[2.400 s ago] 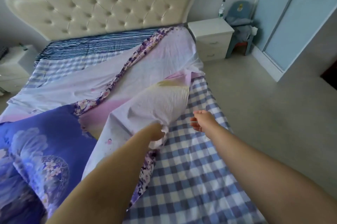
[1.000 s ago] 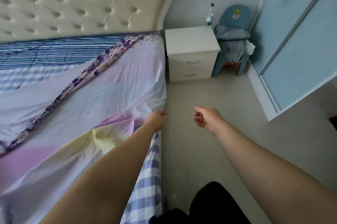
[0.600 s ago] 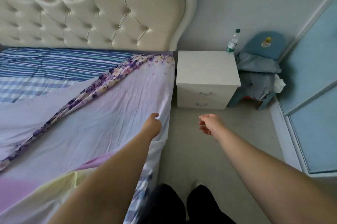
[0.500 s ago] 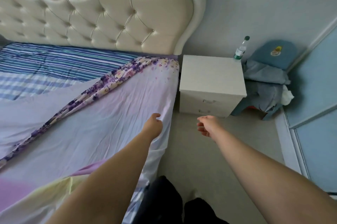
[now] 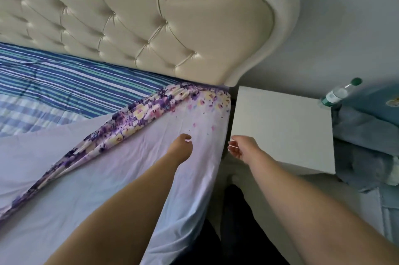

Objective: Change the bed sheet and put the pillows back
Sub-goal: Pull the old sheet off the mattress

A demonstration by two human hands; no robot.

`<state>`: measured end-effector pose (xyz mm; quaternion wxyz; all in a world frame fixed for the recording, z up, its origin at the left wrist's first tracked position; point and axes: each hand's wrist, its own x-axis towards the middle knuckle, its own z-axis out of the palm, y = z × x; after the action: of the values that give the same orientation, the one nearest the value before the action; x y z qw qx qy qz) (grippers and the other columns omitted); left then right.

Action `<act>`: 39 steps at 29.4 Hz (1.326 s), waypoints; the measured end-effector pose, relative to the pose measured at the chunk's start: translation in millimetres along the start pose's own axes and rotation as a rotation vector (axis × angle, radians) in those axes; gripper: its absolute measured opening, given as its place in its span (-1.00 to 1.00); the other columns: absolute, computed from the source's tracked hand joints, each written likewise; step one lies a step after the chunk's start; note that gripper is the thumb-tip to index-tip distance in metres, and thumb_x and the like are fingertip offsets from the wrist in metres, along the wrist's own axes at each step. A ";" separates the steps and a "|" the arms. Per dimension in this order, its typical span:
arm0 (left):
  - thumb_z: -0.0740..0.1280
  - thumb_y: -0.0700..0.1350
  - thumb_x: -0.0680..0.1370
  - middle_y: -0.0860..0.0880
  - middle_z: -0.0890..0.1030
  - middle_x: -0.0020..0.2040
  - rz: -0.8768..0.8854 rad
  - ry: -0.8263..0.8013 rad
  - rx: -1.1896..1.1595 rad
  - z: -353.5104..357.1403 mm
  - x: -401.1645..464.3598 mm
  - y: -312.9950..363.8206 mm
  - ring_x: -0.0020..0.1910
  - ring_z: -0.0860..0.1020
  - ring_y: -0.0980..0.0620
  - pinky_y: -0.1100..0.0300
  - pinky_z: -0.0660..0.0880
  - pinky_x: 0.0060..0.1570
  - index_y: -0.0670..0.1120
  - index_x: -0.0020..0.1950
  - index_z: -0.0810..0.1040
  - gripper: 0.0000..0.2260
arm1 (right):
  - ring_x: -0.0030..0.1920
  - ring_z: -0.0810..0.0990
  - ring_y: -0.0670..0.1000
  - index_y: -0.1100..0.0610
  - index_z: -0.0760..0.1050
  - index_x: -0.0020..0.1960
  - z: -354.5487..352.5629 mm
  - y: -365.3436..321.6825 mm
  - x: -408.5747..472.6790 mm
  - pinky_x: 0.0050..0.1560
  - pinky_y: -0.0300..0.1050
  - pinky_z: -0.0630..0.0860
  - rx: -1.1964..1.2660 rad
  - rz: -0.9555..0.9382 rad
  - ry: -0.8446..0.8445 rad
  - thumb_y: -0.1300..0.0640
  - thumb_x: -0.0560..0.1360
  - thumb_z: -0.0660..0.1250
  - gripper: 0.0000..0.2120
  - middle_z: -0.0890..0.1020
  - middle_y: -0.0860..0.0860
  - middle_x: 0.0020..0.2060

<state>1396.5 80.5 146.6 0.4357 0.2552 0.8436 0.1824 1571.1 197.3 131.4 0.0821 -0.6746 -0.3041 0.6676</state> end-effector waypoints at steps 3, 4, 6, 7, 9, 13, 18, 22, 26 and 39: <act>0.17 -0.10 0.61 -0.08 0.50 0.19 -0.056 0.009 -0.067 -1.7 57.0 32.7 -0.04 0.47 -0.05 0.23 0.36 -0.09 -0.05 0.32 0.41 -0.71 | -0.35 0.55 -0.01 0.20 0.49 -0.03 19.3 -50.8 63.8 -0.36 -0.18 0.50 -0.079 0.056 -0.037 0.21 0.54 0.26 -0.93 0.57 0.07 -0.28; 0.17 -0.10 0.61 -0.07 0.50 0.16 -0.077 0.016 -0.083 -1.7 68.6 39.7 -0.06 0.46 -0.03 0.23 0.35 -0.11 -0.06 0.32 0.41 -0.71 | -0.37 0.54 -0.01 0.20 0.47 -0.04 23.6 -61.4 82.3 -0.36 -0.19 0.50 -0.100 0.068 -0.054 0.21 0.54 0.26 -0.94 0.55 0.06 -0.29; 0.16 -0.10 0.61 -0.02 0.48 0.09 -0.122 0.026 -0.106 -1.4 90.7 53.3 -0.10 0.45 0.00 0.25 0.33 -0.15 -0.04 0.32 0.41 -0.71 | -0.40 0.52 -0.02 0.19 0.45 -0.09 30.3 -87.8 115.2 -0.36 -0.20 0.48 -0.143 0.089 -0.090 0.21 0.54 0.25 -0.94 0.54 0.05 -0.31; 0.16 -0.09 0.61 0.01 0.47 0.06 -0.143 0.034 -0.105 -0.2 103.5 60.7 -0.12 0.45 0.03 0.26 0.33 -0.19 -0.03 0.33 0.41 -0.71 | -0.41 0.52 -0.03 0.19 0.46 -0.08 33.6 -101.0 134.6 -0.36 -0.20 0.48 -0.163 0.101 -0.090 0.21 0.54 0.26 -0.95 0.54 0.05 -0.32; 0.16 -0.07 0.61 0.04 0.46 0.04 -0.198 0.032 -0.104 4.1 120.9 73.0 -0.18 0.44 0.09 0.29 0.31 -0.32 -0.02 0.32 0.40 -0.72 | -0.41 0.52 -0.03 0.19 0.48 -0.06 36.8 -118.3 171.6 -0.34 -0.20 0.48 -0.191 0.136 -0.081 0.21 0.54 0.27 -0.95 0.56 0.04 -0.33; 0.14 -0.08 0.61 0.02 0.53 0.03 -0.314 0.039 -0.192 20.8 174.2 86.6 -0.15 0.49 0.05 0.27 0.40 -0.27 -0.02 0.30 0.42 -0.73 | -0.35 0.55 -0.04 0.20 0.49 -0.14 40.3 -156.2 258.8 -0.34 -0.20 0.50 -0.275 0.216 -0.072 0.20 0.52 0.27 -0.91 0.59 0.08 -0.25; 0.13 -0.06 0.62 0.04 0.59 0.06 -0.446 0.064 -0.306 46.2 208.7 74.2 -0.08 0.52 0.03 0.21 0.43 -0.19 -0.02 0.26 0.46 -0.76 | 0.07 0.61 0.07 0.21 0.47 0.20 55.4 -187.7 348.5 0.19 -0.07 0.52 -0.239 0.249 -0.041 0.20 0.53 0.30 -0.75 0.54 0.19 0.24; 0.14 -0.02 0.61 0.07 0.61 0.04 -0.549 0.087 -0.320 59.8 227.4 52.2 -0.06 0.54 0.05 0.20 0.44 -0.17 0.04 0.20 0.47 -0.79 | 0.32 0.40 0.17 0.11 0.25 0.45 93.2 -180.0 384.6 0.20 0.06 0.44 -0.326 0.340 -0.048 -0.16 0.39 0.43 -0.25 0.40 0.09 0.34; 0.13 -0.02 0.61 0.09 0.60 0.03 -0.553 0.085 -0.353 65.1 232.1 57.0 -0.14 0.53 0.13 0.26 0.44 -0.24 0.03 0.20 0.47 -0.78 | 0.20 0.54 0.17 0.10 0.40 0.33 92.7 -161.9 383.5 0.13 -0.02 0.50 -0.169 0.296 -0.077 -0.29 0.41 0.28 -0.36 0.52 0.10 0.28; 0.12 -0.03 0.62 0.03 0.58 0.10 -0.528 0.121 -0.423 55.4 229.6 73.1 -0.15 0.50 0.11 0.30 0.40 -0.26 0.00 0.23 0.47 -0.76 | 0.01 0.59 0.13 0.15 0.51 0.07 122.5 -149.1 349.3 -0.13 -0.10 0.55 -0.246 0.229 -0.296 0.17 0.60 0.10 -0.79 0.61 0.11 -0.05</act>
<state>1349.7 279.3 7.2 0.4604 -0.0795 0.8484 0.2491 1383.2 462.3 -100.4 -0.1229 -0.6042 -0.3134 0.7222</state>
